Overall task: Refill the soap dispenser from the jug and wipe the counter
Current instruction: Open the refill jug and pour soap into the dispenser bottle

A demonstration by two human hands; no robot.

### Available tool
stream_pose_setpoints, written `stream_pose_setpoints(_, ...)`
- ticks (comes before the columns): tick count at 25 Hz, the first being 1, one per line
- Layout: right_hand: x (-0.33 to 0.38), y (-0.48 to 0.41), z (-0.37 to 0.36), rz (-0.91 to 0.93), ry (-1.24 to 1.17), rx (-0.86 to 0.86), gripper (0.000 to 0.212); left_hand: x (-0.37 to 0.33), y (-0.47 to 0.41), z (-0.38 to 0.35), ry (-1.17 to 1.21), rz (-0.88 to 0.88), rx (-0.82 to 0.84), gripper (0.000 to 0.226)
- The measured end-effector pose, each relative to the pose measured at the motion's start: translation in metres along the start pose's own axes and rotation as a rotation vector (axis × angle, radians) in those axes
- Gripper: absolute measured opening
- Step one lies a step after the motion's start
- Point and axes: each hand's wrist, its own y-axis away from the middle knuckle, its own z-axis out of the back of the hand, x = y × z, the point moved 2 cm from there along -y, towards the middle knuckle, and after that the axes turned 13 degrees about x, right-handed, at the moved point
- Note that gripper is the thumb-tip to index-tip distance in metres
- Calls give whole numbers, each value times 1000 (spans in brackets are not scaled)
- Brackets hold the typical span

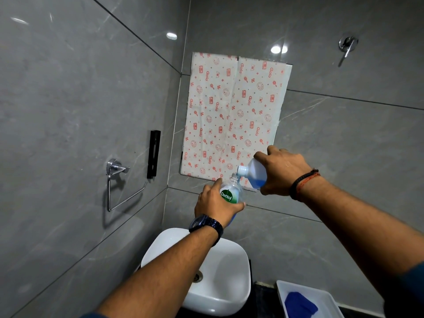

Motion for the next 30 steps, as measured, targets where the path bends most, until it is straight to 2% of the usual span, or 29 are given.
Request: stream_pose_setpoints(30, -5, -6, -5, -4, 3, 8, 80, -2, -6, -5, 4, 6, 8, 90)
